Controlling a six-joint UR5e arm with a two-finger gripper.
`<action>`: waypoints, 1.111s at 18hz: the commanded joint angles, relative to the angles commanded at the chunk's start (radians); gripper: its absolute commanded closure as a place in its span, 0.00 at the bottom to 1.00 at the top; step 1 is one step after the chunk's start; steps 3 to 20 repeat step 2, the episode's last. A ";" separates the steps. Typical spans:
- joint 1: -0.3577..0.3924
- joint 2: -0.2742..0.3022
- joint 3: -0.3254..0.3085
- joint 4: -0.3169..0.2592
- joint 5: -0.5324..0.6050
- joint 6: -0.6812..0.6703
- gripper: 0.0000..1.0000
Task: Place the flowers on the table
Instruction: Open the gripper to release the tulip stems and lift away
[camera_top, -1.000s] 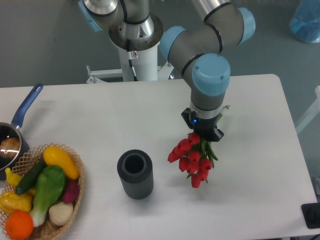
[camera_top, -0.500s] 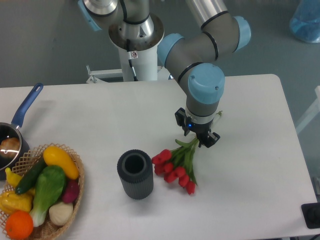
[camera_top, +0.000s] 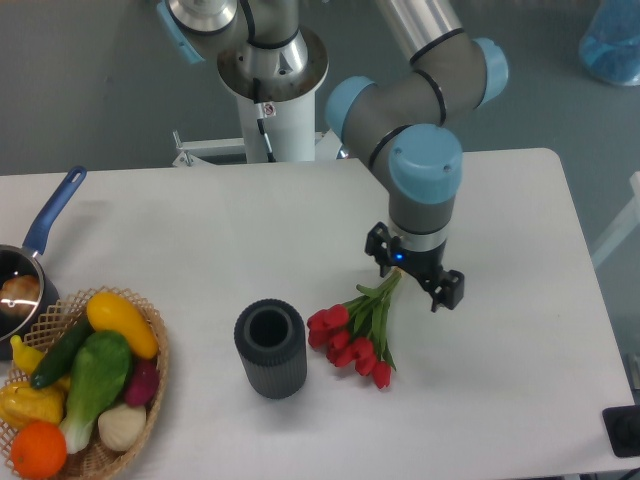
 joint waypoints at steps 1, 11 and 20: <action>0.003 0.000 -0.006 0.000 0.000 0.002 0.00; 0.002 0.000 -0.009 0.000 0.000 0.002 0.00; 0.002 0.000 -0.009 0.000 0.000 0.002 0.00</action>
